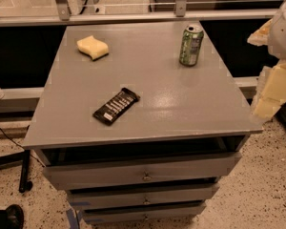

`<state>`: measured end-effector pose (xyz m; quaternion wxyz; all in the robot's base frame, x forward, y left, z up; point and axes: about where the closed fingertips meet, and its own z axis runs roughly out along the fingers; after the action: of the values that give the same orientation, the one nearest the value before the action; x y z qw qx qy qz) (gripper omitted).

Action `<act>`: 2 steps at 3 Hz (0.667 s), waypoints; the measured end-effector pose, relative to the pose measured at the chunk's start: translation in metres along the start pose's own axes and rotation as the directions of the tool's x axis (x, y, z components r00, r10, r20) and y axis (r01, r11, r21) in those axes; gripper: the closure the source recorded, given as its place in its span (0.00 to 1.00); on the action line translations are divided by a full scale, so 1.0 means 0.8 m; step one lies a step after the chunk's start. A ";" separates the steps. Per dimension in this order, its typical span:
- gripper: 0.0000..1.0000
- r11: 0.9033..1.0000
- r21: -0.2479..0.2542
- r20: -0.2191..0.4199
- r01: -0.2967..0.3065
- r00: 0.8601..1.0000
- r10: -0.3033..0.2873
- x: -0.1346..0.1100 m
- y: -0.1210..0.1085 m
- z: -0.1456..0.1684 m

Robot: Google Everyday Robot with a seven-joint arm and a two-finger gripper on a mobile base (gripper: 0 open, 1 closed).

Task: Pick sponge

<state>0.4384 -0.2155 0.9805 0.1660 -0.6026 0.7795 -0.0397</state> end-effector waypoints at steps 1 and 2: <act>0.00 1.000 0.000 0.000 0.000 1.000 0.000 0.000 0.000 0.000; 0.00 1.000 0.006 0.061 -0.001 0.998 0.001 -0.019 -0.009 0.008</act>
Offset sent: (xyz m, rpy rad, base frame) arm 0.0326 0.0360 -0.0078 0.1526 -0.0396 0.0390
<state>0.4502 -0.2017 0.9794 0.1914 -0.6028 0.7743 -0.0235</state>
